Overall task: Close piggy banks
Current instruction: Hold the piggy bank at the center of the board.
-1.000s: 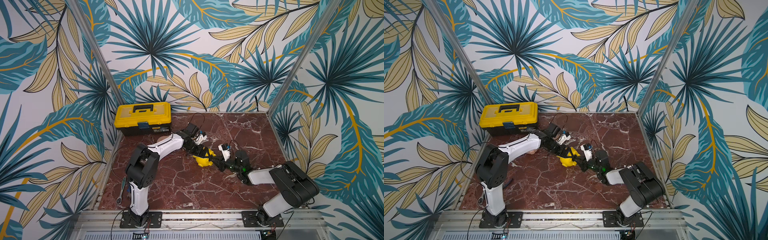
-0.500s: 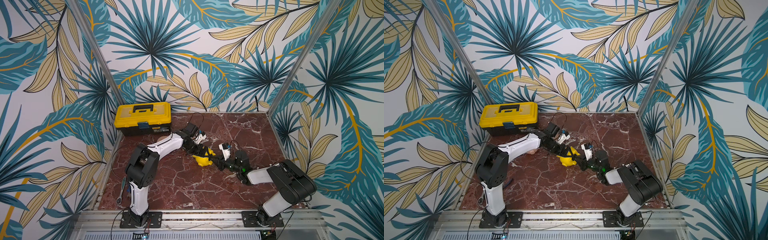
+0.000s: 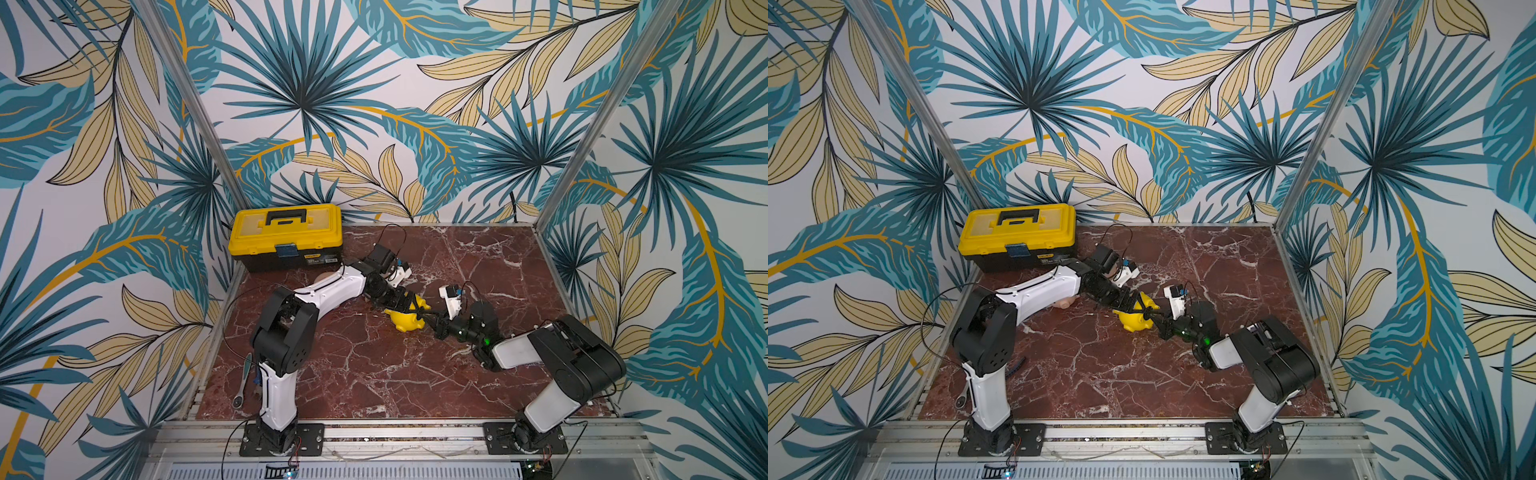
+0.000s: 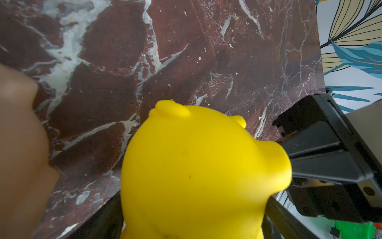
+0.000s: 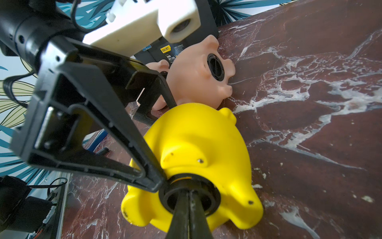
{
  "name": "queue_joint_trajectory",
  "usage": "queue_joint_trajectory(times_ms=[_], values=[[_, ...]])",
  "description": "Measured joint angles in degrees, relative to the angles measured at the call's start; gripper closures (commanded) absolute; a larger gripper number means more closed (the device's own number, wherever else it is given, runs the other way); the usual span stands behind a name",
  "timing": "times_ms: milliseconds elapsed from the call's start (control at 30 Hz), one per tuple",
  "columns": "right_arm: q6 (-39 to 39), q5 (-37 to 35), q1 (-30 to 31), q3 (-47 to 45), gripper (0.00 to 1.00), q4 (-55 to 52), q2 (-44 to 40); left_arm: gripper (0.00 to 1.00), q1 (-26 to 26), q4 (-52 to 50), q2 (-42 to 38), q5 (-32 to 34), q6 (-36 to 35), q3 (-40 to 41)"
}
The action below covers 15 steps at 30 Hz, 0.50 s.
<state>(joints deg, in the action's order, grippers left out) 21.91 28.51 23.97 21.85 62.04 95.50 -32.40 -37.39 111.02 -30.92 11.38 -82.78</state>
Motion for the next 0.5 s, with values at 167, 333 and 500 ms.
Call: queue_joint_trajectory(times_ms=[167, 333, 500], values=[[0.0, -0.5, 0.2, -0.2, 1.00, 0.2, 0.0, 0.09, 0.0, 0.0, 0.0, 0.0, 0.0, 0.0], [-1.2, -1.5, 0.4, -0.4, 1.00, -2.8, -2.3, 0.09, 0.0, 0.0, 0.0, -0.2, -0.5, 0.0], [-3.5, -2.3, 0.5, -0.7, 1.00, -8.5, -6.4, 0.09, -0.3, 0.3, 0.3, -1.3, -0.7, 0.0]])
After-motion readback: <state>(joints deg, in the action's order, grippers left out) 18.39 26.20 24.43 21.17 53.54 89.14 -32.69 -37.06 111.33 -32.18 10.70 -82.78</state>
